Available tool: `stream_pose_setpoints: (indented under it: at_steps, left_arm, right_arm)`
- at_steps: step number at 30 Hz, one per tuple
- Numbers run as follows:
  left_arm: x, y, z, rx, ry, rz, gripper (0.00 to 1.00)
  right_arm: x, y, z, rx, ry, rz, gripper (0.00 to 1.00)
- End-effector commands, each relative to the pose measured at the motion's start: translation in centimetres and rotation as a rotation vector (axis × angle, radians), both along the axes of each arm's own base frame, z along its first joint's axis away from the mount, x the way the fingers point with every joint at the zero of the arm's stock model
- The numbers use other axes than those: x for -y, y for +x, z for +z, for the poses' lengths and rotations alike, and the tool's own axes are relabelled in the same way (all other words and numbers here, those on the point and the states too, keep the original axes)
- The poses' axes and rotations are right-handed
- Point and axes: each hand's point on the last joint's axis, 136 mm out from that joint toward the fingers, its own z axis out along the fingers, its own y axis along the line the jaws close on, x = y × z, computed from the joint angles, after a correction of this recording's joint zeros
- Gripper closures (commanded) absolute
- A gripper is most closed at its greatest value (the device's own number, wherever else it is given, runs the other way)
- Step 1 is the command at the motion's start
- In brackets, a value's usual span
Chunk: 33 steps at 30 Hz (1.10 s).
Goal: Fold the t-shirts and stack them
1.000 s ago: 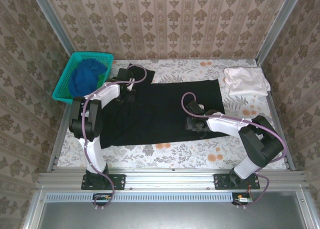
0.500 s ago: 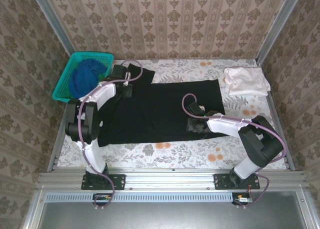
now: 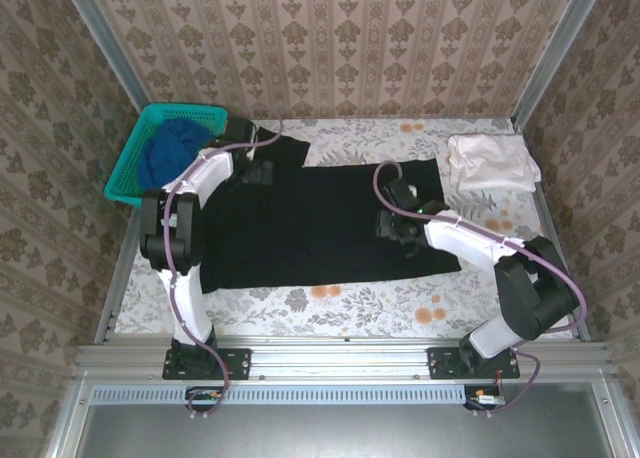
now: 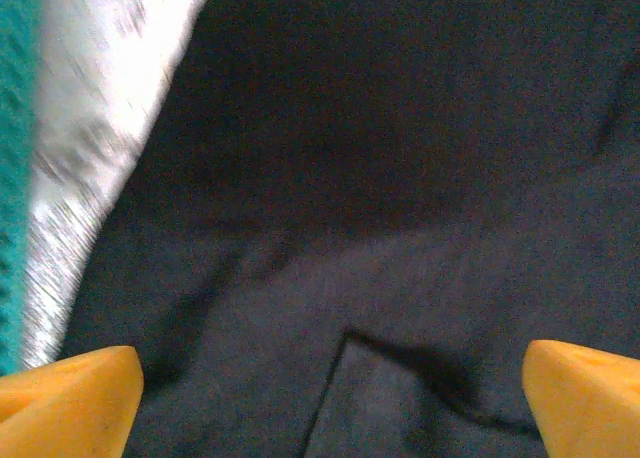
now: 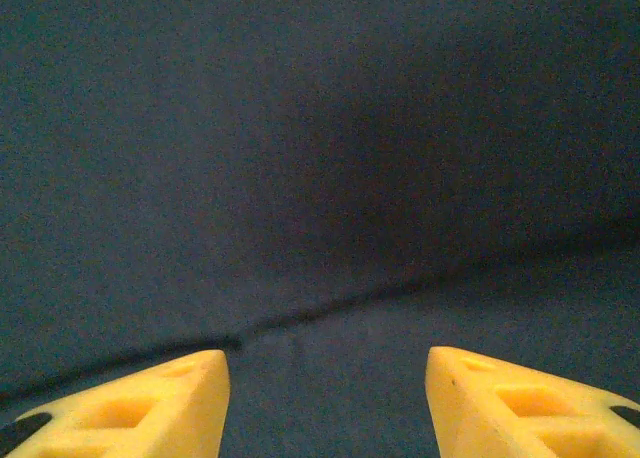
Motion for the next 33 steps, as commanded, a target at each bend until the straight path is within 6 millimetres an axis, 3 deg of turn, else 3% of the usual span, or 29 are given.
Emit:
stream_pose_setpoints:
  at_steps: [1,4,12,17,25,33]
  left_arm:
    - [0.8,3.4,2.7,0.080,-0.004,-0.013,0.00]
    - [1.7,6.4,2.2,0.104,-0.010,-0.005,0.00]
    - [2.8,12.6,-2.0,0.104,-0.085,0.044,0.00]
    - [2.4,15.3,-3.4,0.168,-0.135,0.085,0.02]
    - [1.0,16.7,-5.8,0.161,-0.286,0.189,0.02]
    - [2.6,16.8,-7.6,0.110,-0.396,0.174,0.11]
  right_arm:
    - [3.7,4.2,3.1,0.081,-0.062,-0.043,0.38]
    - [6.0,7.9,2.5,0.051,-0.095,-0.082,0.36]
    - [10.3,17.0,-1.2,-0.041,-0.092,-0.131,0.32]
    - [11.9,19.9,-3.0,-0.098,-0.128,-0.100,0.30]
    - [14.1,20.9,-5.6,-0.232,-0.054,-0.145,0.29]
    - [12.8,21.0,-7.4,-0.314,0.030,-0.091,0.31]
